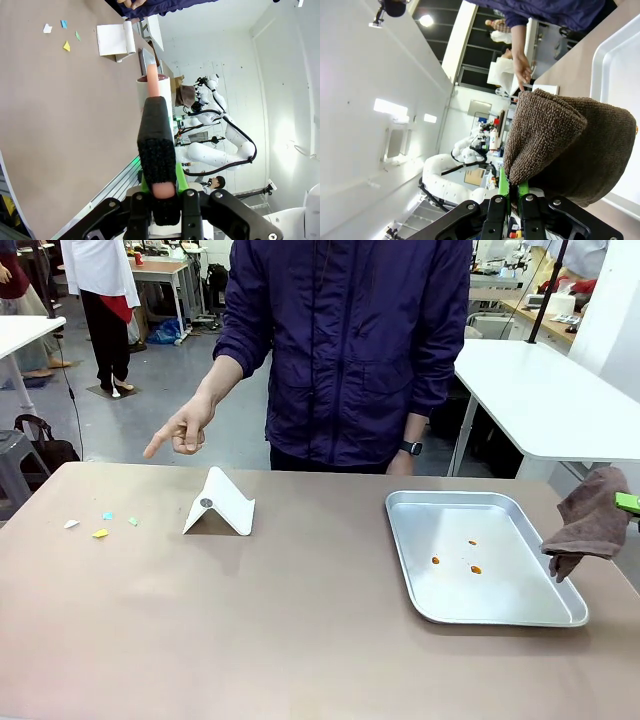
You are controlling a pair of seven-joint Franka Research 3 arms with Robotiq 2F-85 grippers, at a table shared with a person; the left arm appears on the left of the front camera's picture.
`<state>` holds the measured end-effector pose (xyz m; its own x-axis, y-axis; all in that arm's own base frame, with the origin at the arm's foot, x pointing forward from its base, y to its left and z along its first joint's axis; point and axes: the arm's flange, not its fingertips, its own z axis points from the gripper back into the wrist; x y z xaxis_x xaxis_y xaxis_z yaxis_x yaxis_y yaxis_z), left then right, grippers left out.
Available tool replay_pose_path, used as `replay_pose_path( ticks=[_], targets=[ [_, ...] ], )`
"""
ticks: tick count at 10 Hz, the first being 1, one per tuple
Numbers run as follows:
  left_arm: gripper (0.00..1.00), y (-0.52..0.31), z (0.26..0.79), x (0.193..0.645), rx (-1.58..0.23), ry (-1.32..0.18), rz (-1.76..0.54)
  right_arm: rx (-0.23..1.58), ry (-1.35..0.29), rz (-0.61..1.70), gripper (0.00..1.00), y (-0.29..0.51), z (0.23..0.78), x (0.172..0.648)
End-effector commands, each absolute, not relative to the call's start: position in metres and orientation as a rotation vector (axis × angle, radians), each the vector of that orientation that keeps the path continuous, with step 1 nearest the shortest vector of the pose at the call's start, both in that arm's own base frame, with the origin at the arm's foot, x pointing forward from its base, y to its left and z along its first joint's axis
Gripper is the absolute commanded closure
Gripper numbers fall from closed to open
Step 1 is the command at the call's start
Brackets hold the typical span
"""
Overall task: Clean the surface of the table.
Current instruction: If a person points to the right, clean the right side of the table with your right hand, and if they point to the left, clean the left side with your left hand.
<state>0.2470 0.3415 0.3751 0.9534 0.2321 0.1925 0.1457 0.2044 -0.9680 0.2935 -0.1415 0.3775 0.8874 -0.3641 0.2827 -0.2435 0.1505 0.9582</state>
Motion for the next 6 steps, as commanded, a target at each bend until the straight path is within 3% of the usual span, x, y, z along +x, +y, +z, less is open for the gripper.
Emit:
replay_pose_path(
  ticks=[1,3,4,6],
  targets=[
    [0.94,0.341,0.379,0.244,-1.387,-0.328,0.055,1.443,-0.514,-0.105,1.0,-0.14,0.38,0.296],
    [0.94,0.341,0.379,0.244,-1.387,-0.328,0.055,1.443,-0.514,-0.105,1.0,-0.14,0.38,0.296],
    [0.79,0.341,0.375,0.247,-1.371,-0.326,0.062,1.443,-0.514,-0.105,1.0,-0.14,0.38,0.296],
    [0.79,0.335,0.377,0.267,-1.27,-0.311,0.133,1.443,-0.514,-0.105,1.0,-0.14,0.38,0.296]
  ],
)
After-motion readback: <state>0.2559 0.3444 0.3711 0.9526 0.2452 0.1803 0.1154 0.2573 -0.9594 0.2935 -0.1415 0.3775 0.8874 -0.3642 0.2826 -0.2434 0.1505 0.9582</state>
